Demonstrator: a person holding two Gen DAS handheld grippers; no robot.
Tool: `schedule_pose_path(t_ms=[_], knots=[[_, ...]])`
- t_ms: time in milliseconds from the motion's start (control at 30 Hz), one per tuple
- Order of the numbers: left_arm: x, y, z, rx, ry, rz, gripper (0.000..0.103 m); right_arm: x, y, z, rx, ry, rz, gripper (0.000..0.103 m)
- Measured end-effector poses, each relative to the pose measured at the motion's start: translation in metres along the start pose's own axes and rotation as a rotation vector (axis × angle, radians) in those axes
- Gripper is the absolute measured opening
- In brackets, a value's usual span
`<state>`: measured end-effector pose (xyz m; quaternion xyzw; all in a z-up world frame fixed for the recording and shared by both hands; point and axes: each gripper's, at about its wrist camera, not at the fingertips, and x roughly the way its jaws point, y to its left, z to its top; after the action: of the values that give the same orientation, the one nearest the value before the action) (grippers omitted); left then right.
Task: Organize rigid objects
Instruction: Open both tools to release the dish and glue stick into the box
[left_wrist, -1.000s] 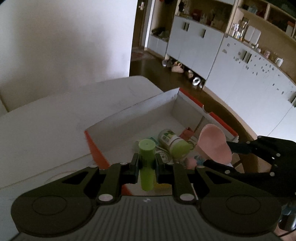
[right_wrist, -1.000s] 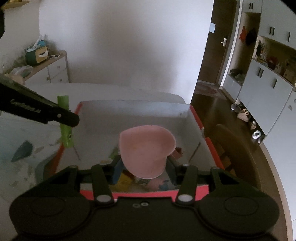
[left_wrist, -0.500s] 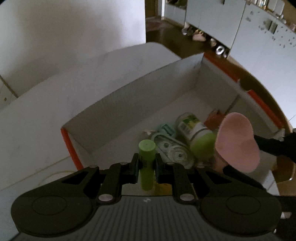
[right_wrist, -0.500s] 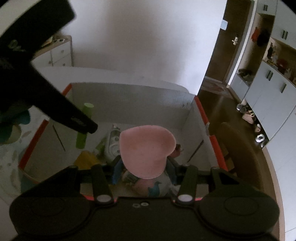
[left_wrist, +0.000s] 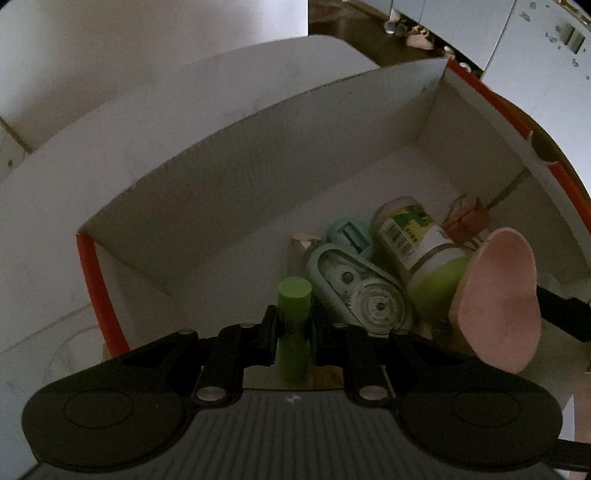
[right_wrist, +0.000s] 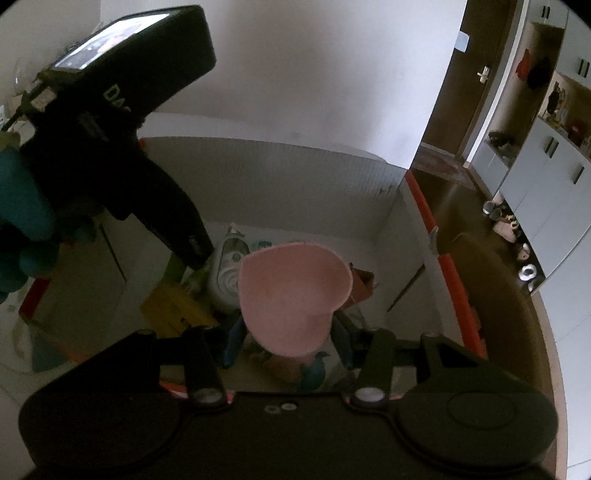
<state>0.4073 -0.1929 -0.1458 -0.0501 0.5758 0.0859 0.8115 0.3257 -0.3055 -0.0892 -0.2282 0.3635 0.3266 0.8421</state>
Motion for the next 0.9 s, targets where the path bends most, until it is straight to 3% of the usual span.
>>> schedule_pose_path(t_ms=[233, 333, 500, 900], knots=[[0.006, -0.001, 0.002, -0.003, 0.019, -0.005, 0.017, 0.006, -0.011, 0.001, 0.014, 0.004, 0.009, 0.052], [0.004, 0.001, -0.002, -0.009, 0.017, -0.012, 0.017, 0.006, -0.013, 0.001, 0.021, 0.000, 0.008, 0.061], [-0.001, 0.000, -0.008, -0.004, 0.014, -0.028, 0.017, 0.003, -0.016, -0.001, 0.033, -0.008, 0.017, 0.064], [-0.038, 0.000, -0.030, 0.010, -0.062, -0.086, 0.019, -0.020, -0.019, 0.002, 0.105, -0.036, -0.003, 0.068]])
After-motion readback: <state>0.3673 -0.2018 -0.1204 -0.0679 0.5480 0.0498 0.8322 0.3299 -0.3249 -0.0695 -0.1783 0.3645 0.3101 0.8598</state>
